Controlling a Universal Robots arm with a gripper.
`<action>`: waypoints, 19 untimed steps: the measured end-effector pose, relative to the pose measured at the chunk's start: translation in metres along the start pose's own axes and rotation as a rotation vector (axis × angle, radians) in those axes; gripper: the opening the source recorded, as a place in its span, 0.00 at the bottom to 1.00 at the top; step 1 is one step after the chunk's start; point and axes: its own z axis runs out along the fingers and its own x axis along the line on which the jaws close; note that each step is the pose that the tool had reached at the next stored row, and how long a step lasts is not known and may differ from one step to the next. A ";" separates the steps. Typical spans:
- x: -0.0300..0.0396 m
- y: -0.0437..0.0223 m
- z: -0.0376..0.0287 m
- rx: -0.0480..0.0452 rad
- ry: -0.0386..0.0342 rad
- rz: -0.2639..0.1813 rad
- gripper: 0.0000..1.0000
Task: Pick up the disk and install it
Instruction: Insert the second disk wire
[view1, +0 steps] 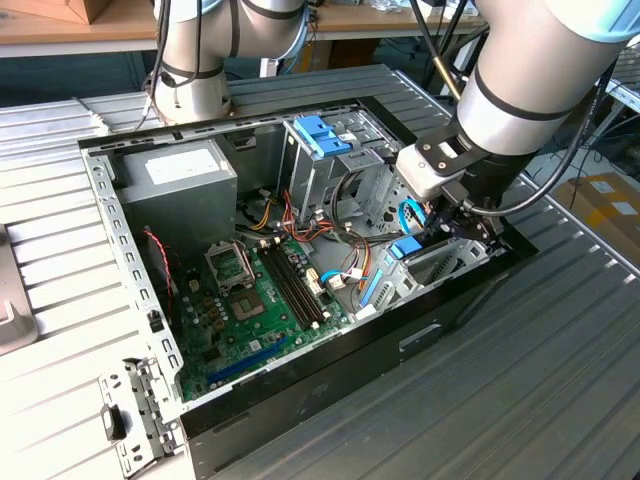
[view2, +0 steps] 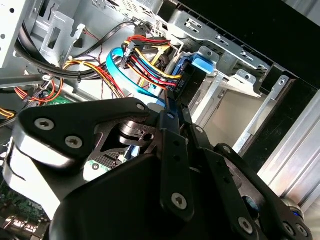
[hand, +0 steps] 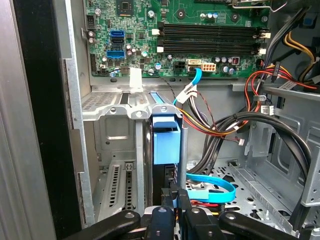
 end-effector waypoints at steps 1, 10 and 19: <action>0.0000 0.0000 0.0000 0.0000 0.0000 0.000 0.16; 0.0000 -0.0001 -0.0004 0.0000 0.0001 0.000 0.30; -0.0054 -0.0046 -0.0138 -0.0005 0.0003 0.001 0.28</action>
